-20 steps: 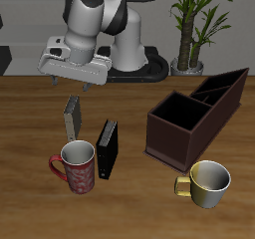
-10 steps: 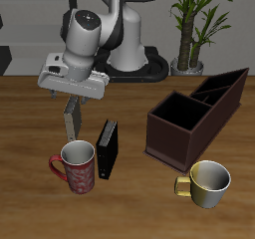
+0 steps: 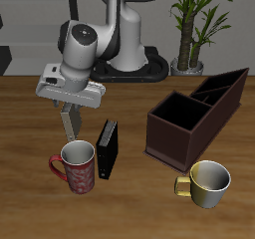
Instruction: Place the yellow book into the left desk caddy's right compartment
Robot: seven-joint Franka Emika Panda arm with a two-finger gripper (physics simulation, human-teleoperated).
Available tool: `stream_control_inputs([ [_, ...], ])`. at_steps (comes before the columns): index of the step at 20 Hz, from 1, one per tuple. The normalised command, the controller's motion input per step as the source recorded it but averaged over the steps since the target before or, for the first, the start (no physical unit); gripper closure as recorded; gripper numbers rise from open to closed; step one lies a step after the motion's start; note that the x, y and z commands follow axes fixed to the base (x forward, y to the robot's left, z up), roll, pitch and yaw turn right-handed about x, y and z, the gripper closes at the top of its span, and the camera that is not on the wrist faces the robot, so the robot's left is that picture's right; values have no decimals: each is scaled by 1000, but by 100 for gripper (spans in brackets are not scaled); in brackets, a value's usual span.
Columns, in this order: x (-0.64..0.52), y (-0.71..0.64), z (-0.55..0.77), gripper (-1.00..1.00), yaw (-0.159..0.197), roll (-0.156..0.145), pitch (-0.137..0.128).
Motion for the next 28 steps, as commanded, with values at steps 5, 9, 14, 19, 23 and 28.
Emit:
stream_control_inputs([
  [5,-22,15,-26,100,-14,0,4],
  [9,-5,62,172,100,-12,17,-27],
  [14,-81,104,482,100,3,-2,-64],
  [19,-99,105,532,100,-10,-1,-54],
  [23,-148,127,713,100,-31,-18,-62],
  [28,-140,214,635,100,-4,-24,-48],
])
